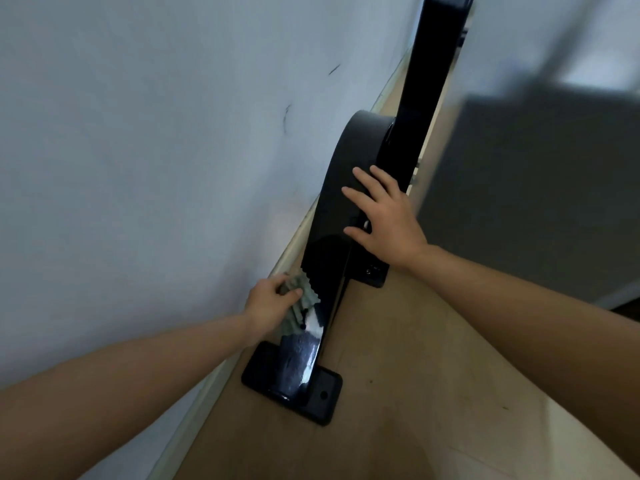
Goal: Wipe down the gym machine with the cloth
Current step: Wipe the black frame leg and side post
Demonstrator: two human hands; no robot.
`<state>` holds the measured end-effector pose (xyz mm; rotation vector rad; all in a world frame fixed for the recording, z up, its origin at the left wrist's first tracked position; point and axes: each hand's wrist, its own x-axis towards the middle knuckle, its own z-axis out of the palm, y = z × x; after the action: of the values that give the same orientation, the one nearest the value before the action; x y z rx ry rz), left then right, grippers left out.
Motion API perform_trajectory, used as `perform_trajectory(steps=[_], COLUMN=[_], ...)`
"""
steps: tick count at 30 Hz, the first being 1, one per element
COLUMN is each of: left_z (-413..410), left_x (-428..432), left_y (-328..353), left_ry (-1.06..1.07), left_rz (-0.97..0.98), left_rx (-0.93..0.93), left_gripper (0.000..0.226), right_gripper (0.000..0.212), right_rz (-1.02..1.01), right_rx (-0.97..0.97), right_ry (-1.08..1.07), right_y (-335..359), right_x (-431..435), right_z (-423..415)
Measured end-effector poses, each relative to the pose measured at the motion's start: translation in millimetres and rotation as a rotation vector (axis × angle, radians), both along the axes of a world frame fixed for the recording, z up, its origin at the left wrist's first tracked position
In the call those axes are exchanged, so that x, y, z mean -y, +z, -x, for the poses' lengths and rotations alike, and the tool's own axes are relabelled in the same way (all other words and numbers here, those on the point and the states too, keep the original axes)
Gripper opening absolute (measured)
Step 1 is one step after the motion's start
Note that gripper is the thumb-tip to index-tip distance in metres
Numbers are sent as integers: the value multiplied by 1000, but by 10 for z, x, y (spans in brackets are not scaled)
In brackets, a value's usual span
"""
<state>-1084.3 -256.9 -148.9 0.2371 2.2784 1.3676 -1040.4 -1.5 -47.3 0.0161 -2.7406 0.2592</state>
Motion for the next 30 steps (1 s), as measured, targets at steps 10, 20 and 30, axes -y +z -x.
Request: perform_trajectory(steps=[10, 20, 30], left_z=[299, 403, 496], left_x=[-596, -946, -965], left_y=[1246, 1605, 1574], left_ry=[-49, -426, -650], left_rz=[-358, -248, 39], left_rx=[-60, 20, -288], left_gripper=[17, 31, 20], right_gripper=[62, 12, 19], right_rz=[689, 899, 1256], right_rx=[-66, 115, 113], right_ry=[-42, 127, -201], right_y=[316, 694, 731], right_x=[160, -163, -625], right_z=[-28, -143, -266])
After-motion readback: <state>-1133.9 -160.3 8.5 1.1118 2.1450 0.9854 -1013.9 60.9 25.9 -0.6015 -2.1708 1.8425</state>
